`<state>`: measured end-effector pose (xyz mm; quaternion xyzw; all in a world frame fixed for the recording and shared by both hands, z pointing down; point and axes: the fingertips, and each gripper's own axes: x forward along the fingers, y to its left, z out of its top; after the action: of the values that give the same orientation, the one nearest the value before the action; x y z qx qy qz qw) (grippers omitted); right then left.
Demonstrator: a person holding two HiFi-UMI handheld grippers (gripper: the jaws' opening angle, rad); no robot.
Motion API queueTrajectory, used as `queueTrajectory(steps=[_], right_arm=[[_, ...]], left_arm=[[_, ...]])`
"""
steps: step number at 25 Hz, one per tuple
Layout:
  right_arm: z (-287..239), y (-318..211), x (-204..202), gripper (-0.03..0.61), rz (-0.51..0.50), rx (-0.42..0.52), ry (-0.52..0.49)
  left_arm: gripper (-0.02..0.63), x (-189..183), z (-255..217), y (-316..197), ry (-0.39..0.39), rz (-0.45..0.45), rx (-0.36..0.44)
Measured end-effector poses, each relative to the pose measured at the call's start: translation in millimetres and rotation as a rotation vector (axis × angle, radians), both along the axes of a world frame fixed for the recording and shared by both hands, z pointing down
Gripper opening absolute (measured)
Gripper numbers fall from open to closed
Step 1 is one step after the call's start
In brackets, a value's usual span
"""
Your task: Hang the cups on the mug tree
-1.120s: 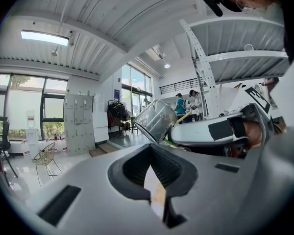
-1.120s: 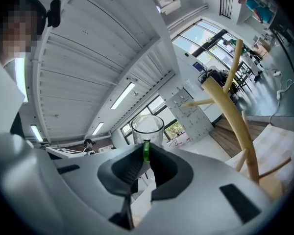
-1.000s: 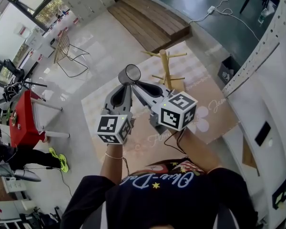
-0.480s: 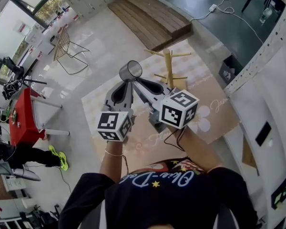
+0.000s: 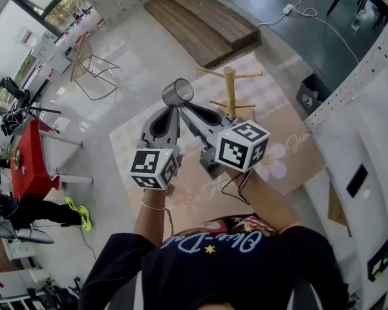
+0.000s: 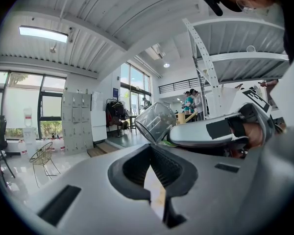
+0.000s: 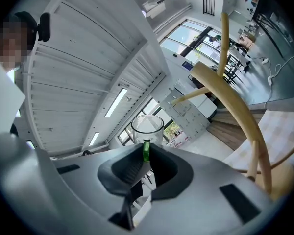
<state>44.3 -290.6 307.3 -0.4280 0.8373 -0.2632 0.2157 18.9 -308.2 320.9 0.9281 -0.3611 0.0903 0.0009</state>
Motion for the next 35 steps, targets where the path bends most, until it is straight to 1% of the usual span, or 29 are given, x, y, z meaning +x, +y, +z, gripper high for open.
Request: queueTrajectory(steps=[15,22,35], right_arm=[[-1,-17,8,0.049,0.066,-0.035,-0.092],[1,-24,17,0.049,0.095,-0.043,-0.134],[5,-29,28,0.049,0.137,-0.067,-0.189]], left_arm=[[0.008,6,-4,-18,0.023,0.013,-0.004],[0.008,14,-4,-24,0.06,0.026,-0.02],[0.008,20,-7,-30,0.094,0.024,-0.034]])
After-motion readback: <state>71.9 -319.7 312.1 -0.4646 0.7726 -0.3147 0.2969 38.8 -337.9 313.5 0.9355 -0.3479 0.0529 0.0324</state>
